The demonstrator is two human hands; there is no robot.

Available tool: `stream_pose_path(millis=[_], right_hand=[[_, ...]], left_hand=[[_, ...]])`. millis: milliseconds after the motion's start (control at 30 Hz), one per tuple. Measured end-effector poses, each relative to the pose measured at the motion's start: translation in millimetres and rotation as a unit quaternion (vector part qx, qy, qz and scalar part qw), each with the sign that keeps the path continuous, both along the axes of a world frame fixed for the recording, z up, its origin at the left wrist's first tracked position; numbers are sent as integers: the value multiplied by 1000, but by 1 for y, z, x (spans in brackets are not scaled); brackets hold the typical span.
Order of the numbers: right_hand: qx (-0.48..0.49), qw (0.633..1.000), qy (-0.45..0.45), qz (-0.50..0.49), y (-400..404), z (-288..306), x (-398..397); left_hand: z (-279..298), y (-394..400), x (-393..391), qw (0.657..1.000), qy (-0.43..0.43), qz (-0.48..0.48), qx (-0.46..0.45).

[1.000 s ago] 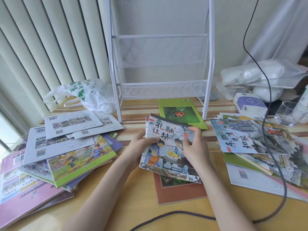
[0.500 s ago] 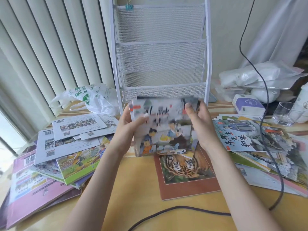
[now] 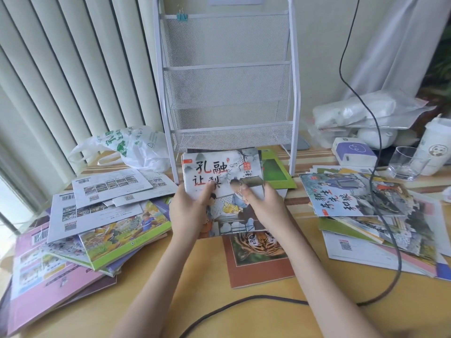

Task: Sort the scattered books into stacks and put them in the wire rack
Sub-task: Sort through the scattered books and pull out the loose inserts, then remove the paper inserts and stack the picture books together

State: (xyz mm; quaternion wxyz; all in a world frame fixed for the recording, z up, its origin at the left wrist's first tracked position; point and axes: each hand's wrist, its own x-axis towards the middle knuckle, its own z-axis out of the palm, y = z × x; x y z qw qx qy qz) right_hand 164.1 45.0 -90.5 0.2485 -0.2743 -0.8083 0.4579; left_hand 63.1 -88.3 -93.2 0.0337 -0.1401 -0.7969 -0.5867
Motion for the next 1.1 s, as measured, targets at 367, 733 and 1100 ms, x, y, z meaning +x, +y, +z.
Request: stream_pose_path(millis=[367, 733, 1100], right_hand=[[229, 927, -290, -67, -1, -10, 19], [277, 921, -257, -98, -1, -8, 23], [321, 941, -31, 99, -69, 40, -43]], left_hand=[[-5, -4, 9, 906, 15, -79, -415], [11, -1, 5, 800, 117, -58, -586], [39, -122, -86, 863, 155, 80, -475]])
